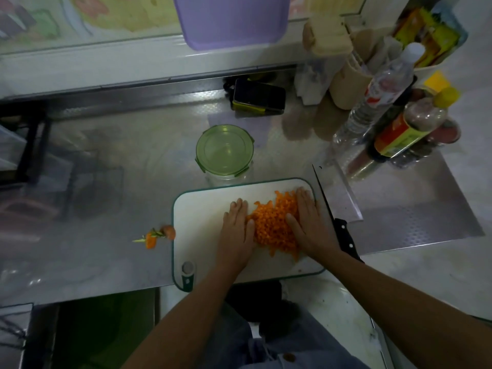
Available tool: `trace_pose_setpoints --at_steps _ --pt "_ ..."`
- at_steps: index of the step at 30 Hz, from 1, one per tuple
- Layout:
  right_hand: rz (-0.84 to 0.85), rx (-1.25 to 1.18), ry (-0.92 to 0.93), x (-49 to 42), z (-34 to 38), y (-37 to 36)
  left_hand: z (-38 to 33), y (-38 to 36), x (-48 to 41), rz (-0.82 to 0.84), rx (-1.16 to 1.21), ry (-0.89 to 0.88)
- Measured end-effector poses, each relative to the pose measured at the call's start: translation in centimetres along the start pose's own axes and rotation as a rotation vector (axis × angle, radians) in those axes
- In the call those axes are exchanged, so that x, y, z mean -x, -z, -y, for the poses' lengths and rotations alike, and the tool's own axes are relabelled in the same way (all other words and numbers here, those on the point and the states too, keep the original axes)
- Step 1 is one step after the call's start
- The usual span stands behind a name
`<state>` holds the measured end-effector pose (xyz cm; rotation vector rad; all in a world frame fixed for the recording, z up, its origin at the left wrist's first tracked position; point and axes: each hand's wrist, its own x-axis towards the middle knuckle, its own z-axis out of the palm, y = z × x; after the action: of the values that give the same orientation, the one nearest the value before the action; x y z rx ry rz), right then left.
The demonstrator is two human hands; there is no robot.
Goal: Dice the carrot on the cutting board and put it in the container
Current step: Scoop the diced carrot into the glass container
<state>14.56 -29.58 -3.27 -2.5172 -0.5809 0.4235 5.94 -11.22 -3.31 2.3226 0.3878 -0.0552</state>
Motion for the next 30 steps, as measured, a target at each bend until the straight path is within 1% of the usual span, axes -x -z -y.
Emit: trace_pose_setpoints --at_steps 3,6,8,10,12,14,15,17,20,22,23,26,27,28,30 --pt "0.054 -0.162 0.034 1.0 0.7 -0.2 0.2 -0.1 0.0 -0.002 0.006 -0.005" --pt "0.058 -0.202 0.095 1.9 1.3 -0.9 0.5 -0.2 0.1 0.014 0.003 -0.008" --pt "0.034 -0.224 0.082 1.7 1.2 -0.7 0.6 0.2 0.1 0.005 0.005 -0.021" --pt "-0.005 -0.219 0.08 0.9 1.2 0.0 0.8 0.7 0.1 -0.043 -0.068 -0.035" --pt "-0.023 -0.228 0.041 0.0 1.2 0.5 1.0 1.3 0.1 -0.082 -0.199 0.021" --pt "0.008 -0.276 -0.039 -0.6 1.2 0.3 1.5 1.8 0.4 -0.044 -0.296 0.128" --pt "0.032 -0.285 -0.058 -0.6 1.2 0.1 1.7 1.9 0.7 -0.011 -0.334 0.15" --pt "0.074 -0.277 -0.04 -0.1 1.4 -0.3 2.1 2.1 1.2 0.038 -0.385 0.138" --pt "0.113 -0.289 -0.017 1.1 2.0 -0.7 1.8 2.2 1.3 0.063 -0.384 0.153" --pt "0.088 -0.304 0.01 1.5 2.2 -0.6 1.3 2.1 0.9 0.043 -0.348 0.191" --pt "0.064 -0.304 0.02 1.4 2.4 -0.5 1.0 2.3 0.6 0.001 -0.314 0.196" --pt "-0.011 -0.278 -0.002 0.5 3.3 0.5 0.3 3.6 -0.9 -0.215 -0.132 0.189" --pt "-0.033 -0.258 0.008 0.0 3.9 0.8 0.0 4.3 -1.7 -0.248 -0.045 0.214" --pt "-0.05 -0.244 0.031 -0.6 4.5 1.1 -0.3 4.9 -2.6 -0.272 0.046 0.259" --pt "-0.08 -0.249 0.062 -2.0 5.9 1.5 -0.7 6.3 -4.7 -0.302 0.249 0.404"
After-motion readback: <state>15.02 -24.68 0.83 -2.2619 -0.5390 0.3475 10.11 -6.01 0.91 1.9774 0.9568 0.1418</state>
